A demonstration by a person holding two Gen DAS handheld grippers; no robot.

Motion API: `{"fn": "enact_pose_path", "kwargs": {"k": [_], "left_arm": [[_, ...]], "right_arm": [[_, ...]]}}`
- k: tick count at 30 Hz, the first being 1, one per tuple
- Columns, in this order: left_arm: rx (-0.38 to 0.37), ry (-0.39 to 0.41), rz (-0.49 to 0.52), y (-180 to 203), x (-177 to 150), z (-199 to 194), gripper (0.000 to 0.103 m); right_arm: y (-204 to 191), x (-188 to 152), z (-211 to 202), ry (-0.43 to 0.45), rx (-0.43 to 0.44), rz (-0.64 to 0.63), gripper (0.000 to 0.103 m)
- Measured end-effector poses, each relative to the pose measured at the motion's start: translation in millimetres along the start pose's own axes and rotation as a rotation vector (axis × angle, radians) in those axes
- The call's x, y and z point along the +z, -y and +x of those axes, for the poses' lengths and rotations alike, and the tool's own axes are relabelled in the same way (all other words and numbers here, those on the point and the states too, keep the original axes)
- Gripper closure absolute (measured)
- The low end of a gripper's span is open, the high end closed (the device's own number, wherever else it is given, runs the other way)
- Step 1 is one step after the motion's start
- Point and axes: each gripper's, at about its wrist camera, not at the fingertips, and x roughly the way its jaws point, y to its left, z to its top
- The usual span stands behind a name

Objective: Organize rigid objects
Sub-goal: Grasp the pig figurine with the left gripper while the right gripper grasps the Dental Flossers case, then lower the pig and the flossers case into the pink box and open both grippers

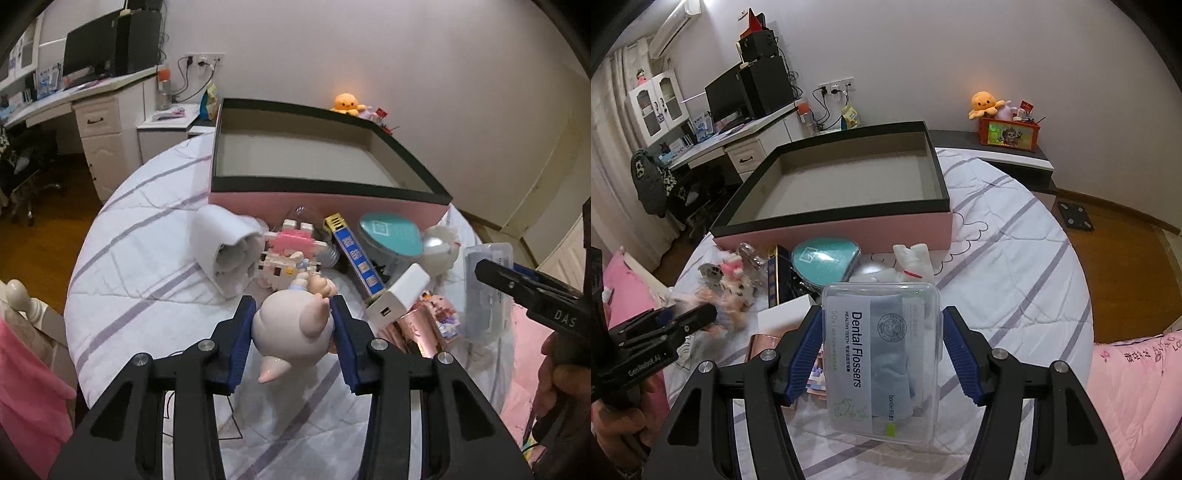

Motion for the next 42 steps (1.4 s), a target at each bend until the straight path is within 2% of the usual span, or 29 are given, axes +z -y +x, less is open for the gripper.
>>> {"fn": "enact_pose_path", "kwargs": {"k": [2, 10, 12, 14, 15, 18, 28, 35, 42], "left_arm": [[0.012, -0.005, 0.03, 2, -2, 3, 0.061], [-0.01, -0.072, 0.026, 4, -9, 27, 0.062], [-0.006, -0.07, 0.032, 4, -10, 29, 0.067], [-0.016, -0.068, 0.018, 2, -10, 28, 0.068], [-0.021, -0.065, 0.014, 1, -10, 26, 0.072], [-0.025, -0.054, 0.015, 1, -8, 17, 0.078], [-0.044, 0.007, 0.039, 11, 2, -12, 0.078], [-0.026, 0.107, 0.063, 11, 35, -39, 0.078], [0.027, 0.192, 0.067, 8, 92, -30, 0.078]], "right_arm": [[0, 1, 0, -0.001, -0.002, 0.0, 0.038], [2, -3, 7, -0.031, 0.006, 0.01, 0.038], [3, -5, 11, -0.041, 0.004, 0.012, 0.038], [5, -7, 13, -0.048, 0.009, 0.019, 0.038], [6, -7, 13, -0.049, 0.012, 0.024, 0.038], [8, -6, 9, -0.037, 0.015, 0.029, 0.038], [6, 4, -11, 0.016, 0.039, 0.028, 0.038], [-6, 40, -25, 0.093, 0.068, -0.023, 0.038], [-20, 103, -8, 0.151, 0.087, -0.081, 0.038]]}}
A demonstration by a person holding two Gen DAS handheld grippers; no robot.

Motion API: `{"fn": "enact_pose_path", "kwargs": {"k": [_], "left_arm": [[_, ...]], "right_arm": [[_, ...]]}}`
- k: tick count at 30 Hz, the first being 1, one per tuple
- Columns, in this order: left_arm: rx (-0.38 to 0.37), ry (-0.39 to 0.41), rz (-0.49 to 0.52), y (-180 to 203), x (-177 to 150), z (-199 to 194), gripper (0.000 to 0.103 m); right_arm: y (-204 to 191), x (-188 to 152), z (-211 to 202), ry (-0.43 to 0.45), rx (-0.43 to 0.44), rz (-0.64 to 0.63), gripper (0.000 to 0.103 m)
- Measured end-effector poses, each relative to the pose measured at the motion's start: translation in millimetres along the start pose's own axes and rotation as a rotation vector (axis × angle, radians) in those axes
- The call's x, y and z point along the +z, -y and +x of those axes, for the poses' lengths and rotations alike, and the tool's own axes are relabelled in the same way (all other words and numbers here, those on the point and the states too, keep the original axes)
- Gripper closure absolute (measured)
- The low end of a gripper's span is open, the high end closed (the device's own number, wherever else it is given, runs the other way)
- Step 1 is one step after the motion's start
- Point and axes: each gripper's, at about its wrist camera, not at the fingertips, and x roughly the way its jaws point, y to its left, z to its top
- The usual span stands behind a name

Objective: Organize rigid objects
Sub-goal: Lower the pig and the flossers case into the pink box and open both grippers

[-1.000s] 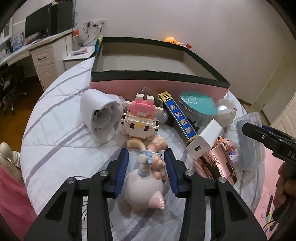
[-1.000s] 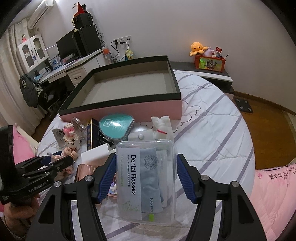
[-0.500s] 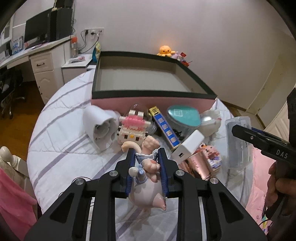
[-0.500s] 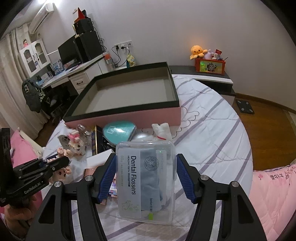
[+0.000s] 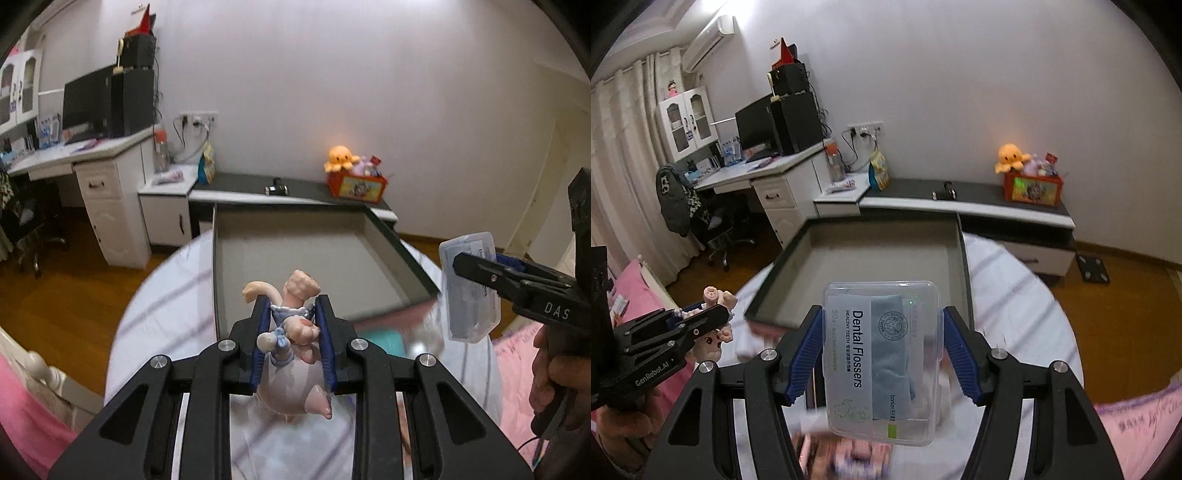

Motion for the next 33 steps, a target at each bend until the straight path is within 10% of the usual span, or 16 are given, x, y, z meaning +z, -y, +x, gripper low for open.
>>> {"fn": "enact_pose_path", "kwargs": {"k": [18, 20, 22, 25, 33], "left_arm": [[0.035, -0.139, -0.04, -9, 37, 129, 0.077], [0.057, -0.162, -0.043, -10, 36, 137, 0.068], [0.077, -0.158, -0.041, -11, 36, 136, 0.03], [0.096, -0.092, -0.053, -14, 37, 119, 0.002], [0.127, -0.008, -0.086, -31, 29, 62, 0.0]], "right_arm": [[24, 21, 142, -0.223, -0.011, 0.053, 0.038], [27, 19, 150, -0.249, -0.026, 0.057, 0.037], [29, 16, 156, -0.276, -0.033, 0.054, 0.031], [32, 13, 153, -0.271, -0.041, 0.058, 0.019], [23, 13, 94, -0.117, -0.049, 0.117, 0.0]]}}
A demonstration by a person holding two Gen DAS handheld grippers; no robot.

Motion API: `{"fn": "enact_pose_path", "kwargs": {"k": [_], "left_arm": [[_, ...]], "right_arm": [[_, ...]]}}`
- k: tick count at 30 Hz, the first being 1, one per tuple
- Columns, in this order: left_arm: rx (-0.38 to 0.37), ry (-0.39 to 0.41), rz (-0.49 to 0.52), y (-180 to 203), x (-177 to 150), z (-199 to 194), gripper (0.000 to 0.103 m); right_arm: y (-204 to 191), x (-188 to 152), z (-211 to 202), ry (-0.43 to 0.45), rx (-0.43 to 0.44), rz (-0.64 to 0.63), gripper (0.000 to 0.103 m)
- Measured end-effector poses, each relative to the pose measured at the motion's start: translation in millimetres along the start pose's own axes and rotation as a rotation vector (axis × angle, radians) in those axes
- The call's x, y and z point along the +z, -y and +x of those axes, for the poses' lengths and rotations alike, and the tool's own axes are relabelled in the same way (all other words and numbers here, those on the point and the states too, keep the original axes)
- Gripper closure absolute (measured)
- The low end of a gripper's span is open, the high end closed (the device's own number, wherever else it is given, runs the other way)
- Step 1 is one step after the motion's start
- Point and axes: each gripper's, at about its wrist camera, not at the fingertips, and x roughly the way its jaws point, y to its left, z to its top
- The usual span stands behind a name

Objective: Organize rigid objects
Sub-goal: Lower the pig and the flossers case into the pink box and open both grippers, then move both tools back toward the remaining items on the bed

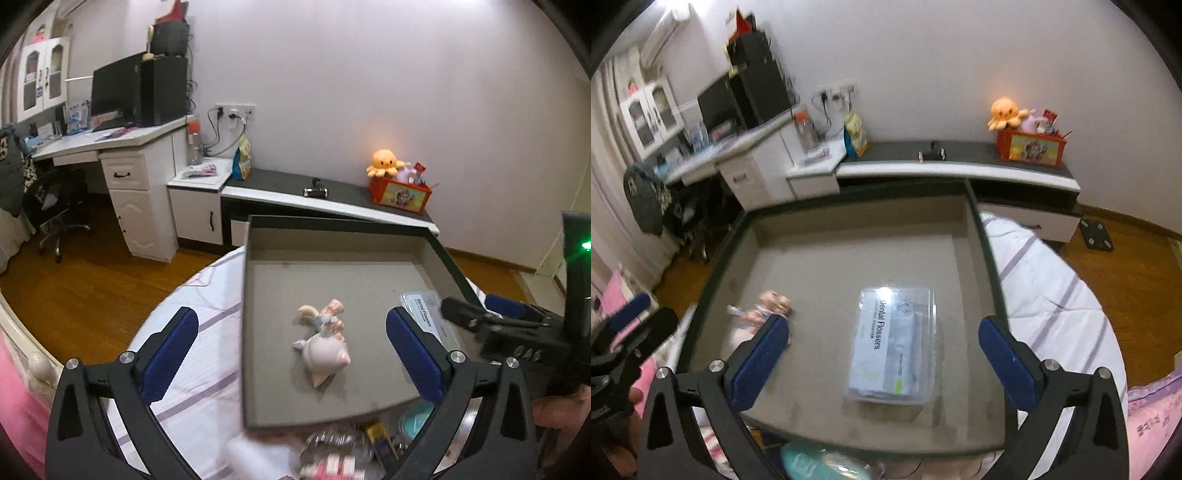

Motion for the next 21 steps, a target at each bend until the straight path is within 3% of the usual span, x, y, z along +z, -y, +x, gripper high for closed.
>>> {"fn": "enact_pose_path", "kwargs": {"k": [12, 21], "left_arm": [[0.04, 0.074, 0.018, -20, -26, -80, 0.0], [0.036, 0.078, 0.035, -12, -54, -113, 0.0]], "right_arm": [[-40, -43, -81, 0.091, -0.043, -0.028, 0.0], [-47, -81, -127, 0.147, -0.097, -0.035, 0.0]]}}
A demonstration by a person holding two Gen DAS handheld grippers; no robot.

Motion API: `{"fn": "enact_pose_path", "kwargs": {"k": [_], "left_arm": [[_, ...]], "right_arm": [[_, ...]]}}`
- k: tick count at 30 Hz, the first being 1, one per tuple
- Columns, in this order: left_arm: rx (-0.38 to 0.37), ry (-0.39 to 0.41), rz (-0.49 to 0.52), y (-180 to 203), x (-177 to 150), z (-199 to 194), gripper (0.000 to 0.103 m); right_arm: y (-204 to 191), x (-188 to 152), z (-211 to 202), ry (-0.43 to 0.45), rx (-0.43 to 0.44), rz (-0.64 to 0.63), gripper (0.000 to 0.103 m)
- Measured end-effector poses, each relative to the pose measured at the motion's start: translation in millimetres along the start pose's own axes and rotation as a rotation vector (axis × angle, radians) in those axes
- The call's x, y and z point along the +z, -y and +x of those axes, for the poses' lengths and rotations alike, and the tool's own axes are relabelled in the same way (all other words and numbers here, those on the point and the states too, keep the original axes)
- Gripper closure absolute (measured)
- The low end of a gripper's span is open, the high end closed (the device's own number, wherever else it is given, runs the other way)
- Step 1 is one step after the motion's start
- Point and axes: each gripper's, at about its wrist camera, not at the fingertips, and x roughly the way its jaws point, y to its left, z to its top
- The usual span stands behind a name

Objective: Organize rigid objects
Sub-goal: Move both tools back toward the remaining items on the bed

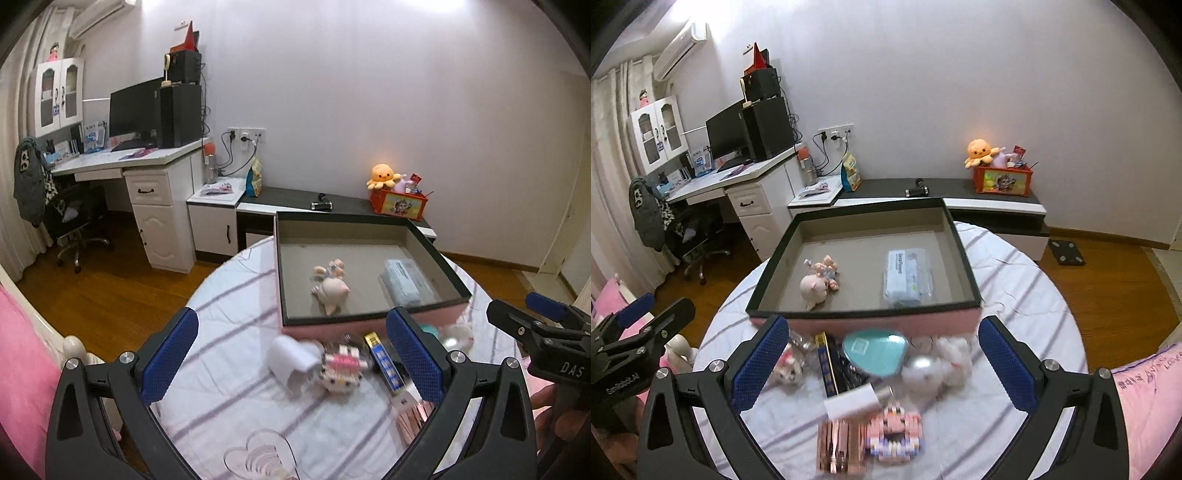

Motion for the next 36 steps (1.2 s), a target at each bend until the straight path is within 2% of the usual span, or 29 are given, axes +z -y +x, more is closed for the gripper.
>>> {"fn": "enact_pose_path", "kwargs": {"k": [9, 14, 26, 36], "left_arm": [[0.025, 0.068, -0.01, 20, -28, -35, 0.0], [0.03, 0.066, 0.005, 28, -42, -40, 0.0], [0.038, 0.065, 0.002, 28, -48, -41, 0.0], [0.039, 0.015, -0.009, 28, -55, -20, 0.0]], "right_arm": [[2, -30, -45, 0.102, -0.042, -0.035, 0.0], [12, -41, -47, 0.091, -0.036, -0.016, 0.0], [14, -42, -41, 0.078, -0.031, -0.013, 0.0], [23, -43, -24, 0.036, -0.055, 0.008, 0.0]]}}
